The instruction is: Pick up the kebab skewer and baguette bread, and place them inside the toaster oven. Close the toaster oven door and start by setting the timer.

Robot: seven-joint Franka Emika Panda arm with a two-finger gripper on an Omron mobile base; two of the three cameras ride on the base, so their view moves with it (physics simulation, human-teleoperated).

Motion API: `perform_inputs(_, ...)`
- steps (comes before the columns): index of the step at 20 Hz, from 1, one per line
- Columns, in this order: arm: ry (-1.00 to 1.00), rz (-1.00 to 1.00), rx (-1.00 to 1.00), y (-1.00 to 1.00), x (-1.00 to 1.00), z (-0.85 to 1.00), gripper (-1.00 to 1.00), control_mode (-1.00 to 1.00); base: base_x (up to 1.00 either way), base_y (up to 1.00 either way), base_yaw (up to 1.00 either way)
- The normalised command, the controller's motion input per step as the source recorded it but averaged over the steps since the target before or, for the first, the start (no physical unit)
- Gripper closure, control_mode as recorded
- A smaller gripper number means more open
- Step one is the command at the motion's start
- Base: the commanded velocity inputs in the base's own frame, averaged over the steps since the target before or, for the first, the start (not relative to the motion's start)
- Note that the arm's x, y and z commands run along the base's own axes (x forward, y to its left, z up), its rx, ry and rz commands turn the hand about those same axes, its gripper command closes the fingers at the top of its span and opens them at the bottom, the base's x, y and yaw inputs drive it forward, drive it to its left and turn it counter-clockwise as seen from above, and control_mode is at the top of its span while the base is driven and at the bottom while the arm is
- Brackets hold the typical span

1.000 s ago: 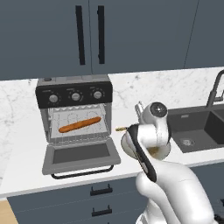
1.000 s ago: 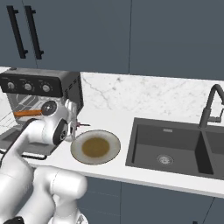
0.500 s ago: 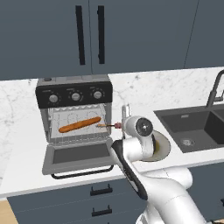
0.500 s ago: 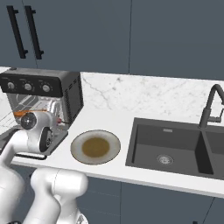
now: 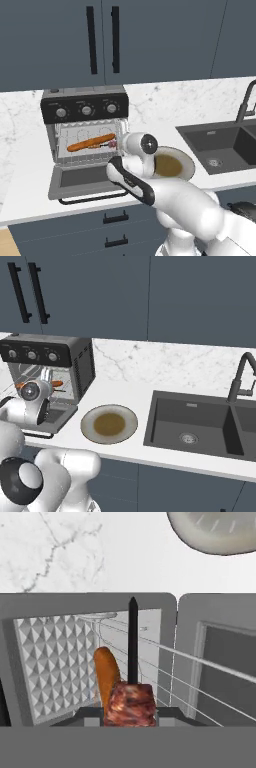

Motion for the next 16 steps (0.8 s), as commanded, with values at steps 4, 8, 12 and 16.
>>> perform_inputs(4, 0.01, 0.13, 0.0, 0.68, 0.45, 0.0, 1.0, -1.0, 0.0, 0.0, 0.0)
perform_inputs(8, 0.0, 0.0, -0.02, 0.54, 0.4, -0.01, 1.0, -1.0, 0.0, 0.0, 0.0)
perform_inputs(12, 0.0, 0.0, -0.06, 0.16, 0.08, -0.01, 1.0, -1.0, 0.0, 0.0, 0.0)
perform_inputs(16, 0.03, 0.0, -0.03, 0.05, -0.09, 0.23, 1.0, -1.0, 0.0, 0.0, 0.0)
